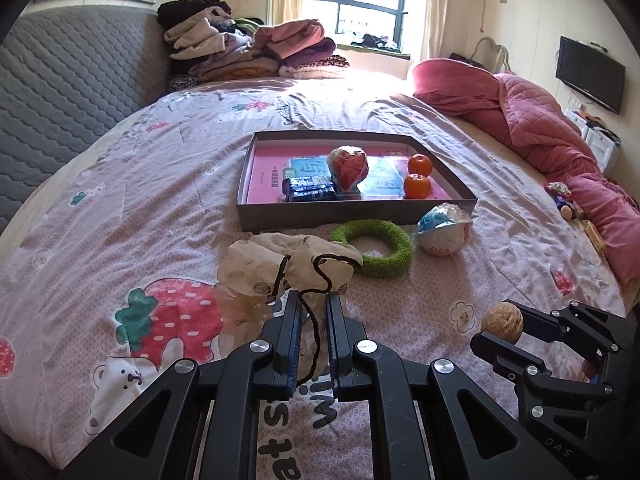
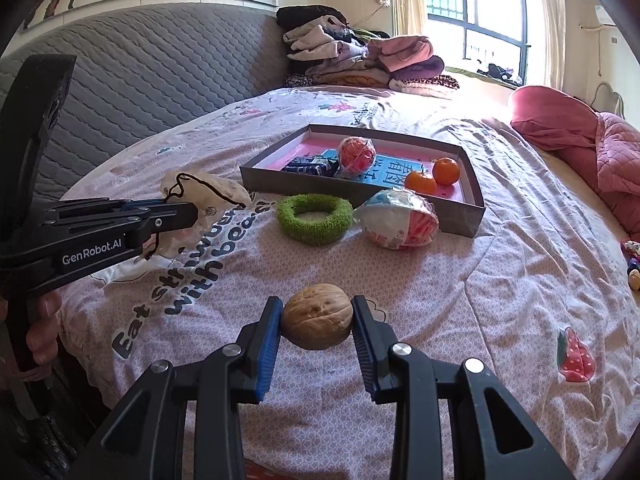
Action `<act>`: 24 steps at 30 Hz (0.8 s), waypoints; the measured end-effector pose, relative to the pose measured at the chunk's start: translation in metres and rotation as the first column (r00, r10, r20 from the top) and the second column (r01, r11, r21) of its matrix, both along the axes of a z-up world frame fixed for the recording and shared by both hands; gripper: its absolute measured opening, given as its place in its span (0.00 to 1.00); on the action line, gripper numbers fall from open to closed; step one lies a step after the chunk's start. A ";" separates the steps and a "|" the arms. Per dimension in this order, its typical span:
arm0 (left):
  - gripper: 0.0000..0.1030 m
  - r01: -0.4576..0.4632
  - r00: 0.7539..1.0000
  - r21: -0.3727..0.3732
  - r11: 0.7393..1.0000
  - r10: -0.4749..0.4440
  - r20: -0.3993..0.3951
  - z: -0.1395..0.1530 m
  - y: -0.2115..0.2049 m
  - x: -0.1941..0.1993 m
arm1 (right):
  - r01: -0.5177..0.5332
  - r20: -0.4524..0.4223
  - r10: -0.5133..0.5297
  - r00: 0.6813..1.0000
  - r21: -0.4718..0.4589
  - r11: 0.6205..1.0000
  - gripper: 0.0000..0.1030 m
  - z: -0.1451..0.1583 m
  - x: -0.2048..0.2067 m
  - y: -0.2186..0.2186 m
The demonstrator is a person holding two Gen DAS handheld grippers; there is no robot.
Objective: Organize objects
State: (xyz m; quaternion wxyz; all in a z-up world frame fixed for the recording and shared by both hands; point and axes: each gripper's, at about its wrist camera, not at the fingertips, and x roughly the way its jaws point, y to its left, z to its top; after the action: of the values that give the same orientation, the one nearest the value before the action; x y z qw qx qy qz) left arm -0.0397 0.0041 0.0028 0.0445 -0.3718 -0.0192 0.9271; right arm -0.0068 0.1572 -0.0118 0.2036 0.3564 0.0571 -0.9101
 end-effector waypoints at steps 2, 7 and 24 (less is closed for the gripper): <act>0.11 -0.001 1.000 -0.001 1.000 0.001 -0.005 0.003 0.001 0.000 | -0.002 -0.008 0.002 1.000 -0.005 1.000 0.34 0.004 -0.001 0.001; 0.11 0.003 1.000 -0.003 1.000 -0.003 -0.019 0.010 0.004 0.002 | -0.011 -0.030 0.010 0.999 -0.017 1.000 0.34 0.014 -0.003 0.001; 0.11 -0.002 0.998 -0.006 1.000 0.002 -0.056 0.034 0.008 -0.009 | -0.036 -0.096 0.031 0.995 -0.051 0.998 0.34 0.041 -0.019 0.000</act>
State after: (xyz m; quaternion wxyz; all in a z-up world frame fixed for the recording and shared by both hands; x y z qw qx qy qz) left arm -0.0488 0.0116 0.0369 0.0430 -0.3458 -0.0155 0.9372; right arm -0.0259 0.1571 0.0295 0.2252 0.3061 0.0488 -0.9237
